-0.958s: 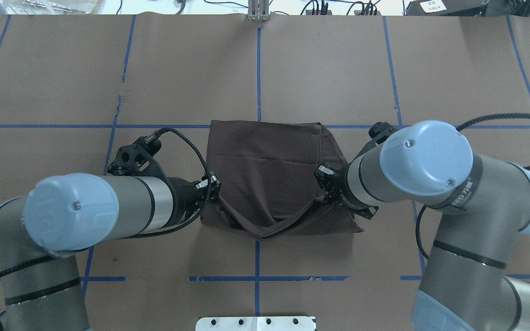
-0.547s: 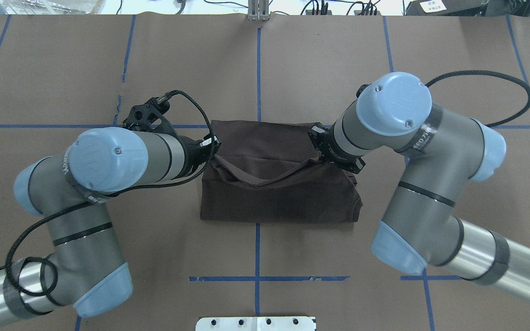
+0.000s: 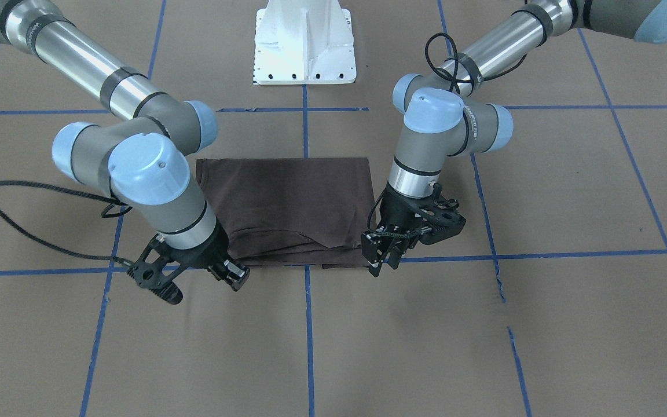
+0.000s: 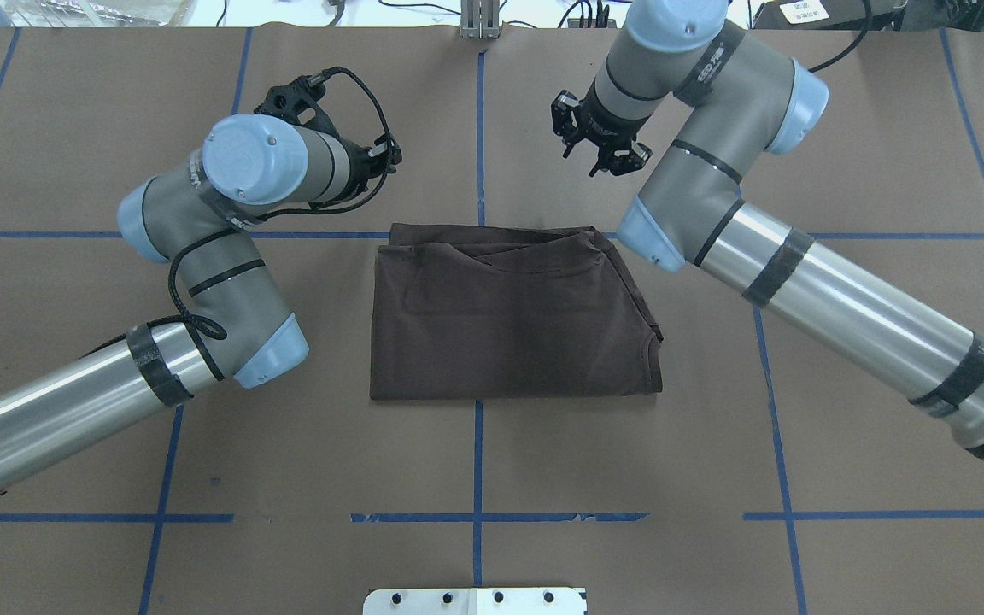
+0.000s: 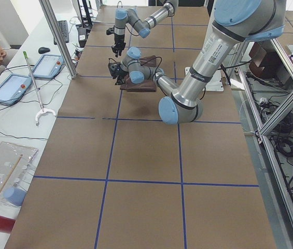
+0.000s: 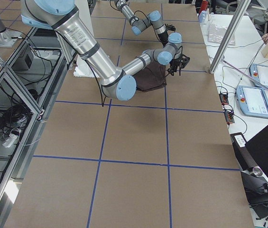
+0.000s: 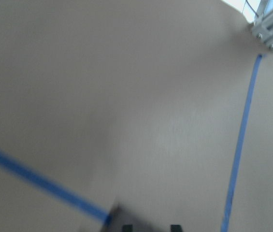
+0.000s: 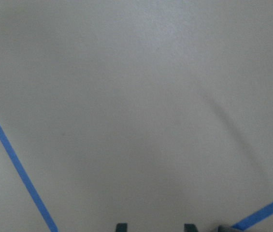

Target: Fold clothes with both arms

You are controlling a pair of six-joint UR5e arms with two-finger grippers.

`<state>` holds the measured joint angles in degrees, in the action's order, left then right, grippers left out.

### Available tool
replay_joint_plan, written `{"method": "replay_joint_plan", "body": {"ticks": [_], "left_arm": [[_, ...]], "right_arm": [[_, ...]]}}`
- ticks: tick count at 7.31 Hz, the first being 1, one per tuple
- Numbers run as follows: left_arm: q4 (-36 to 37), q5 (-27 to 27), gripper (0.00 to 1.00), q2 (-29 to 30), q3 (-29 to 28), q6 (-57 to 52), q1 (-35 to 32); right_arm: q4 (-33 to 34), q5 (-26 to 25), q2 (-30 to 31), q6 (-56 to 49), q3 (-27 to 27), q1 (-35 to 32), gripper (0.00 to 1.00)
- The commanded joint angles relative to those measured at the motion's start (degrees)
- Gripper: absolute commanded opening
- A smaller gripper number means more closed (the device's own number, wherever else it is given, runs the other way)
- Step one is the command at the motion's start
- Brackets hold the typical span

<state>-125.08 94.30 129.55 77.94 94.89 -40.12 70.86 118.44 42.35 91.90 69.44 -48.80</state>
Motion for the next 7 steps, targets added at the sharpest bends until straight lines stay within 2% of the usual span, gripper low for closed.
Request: {"method": "replay_joint_plan", "body": {"ticks": [1, 2, 3, 4, 5, 6, 7], "left_arm": [[-1.3, 5.6, 0.52, -1.5, 2.7, -0.9, -3.1], [-1.3, 10.1, 0.52, -5.8, 7.5, -5.9, -5.8], [-1.0, 15.2, 0.51, -11.5, 12.5, -18.5, -10.2], [-1.0, 22.7, 0.51, -17.1, 13.5, -32.5, -16.5], [-0.4, 29.9, 0.51, -20.7, 12.9, -48.2, -24.7], [1.0, 34.5, 0.51, -24.0, 11.5, -62.7, -31.6], [5.1, 34.8, 0.51, -25.5, 11.0, -73.9, -36.1]], "right_arm": [[-1.3, 4.0, 0.4, -3.4, -1.9, -3.3, 1.00], [-1.1, 4.7, 5.4, -7.0, 2.7, -5.0, 1.00], [-0.6, 6.3, 12.0, -15.3, 7.8, -8.4, 1.00], [-0.5, 9.8, 17.3, -27.0, 8.9, -14.2, 1.00], [-0.4, 10.8, 22.2, -43.9, 9.0, -19.8, 1.00], [3.1, 12.0, 25.6, -61.8, 8.7, -25.2, 1.00], [13.3, 12.2, 25.5, -74.5, 9.7, -30.1, 1.00]]}}
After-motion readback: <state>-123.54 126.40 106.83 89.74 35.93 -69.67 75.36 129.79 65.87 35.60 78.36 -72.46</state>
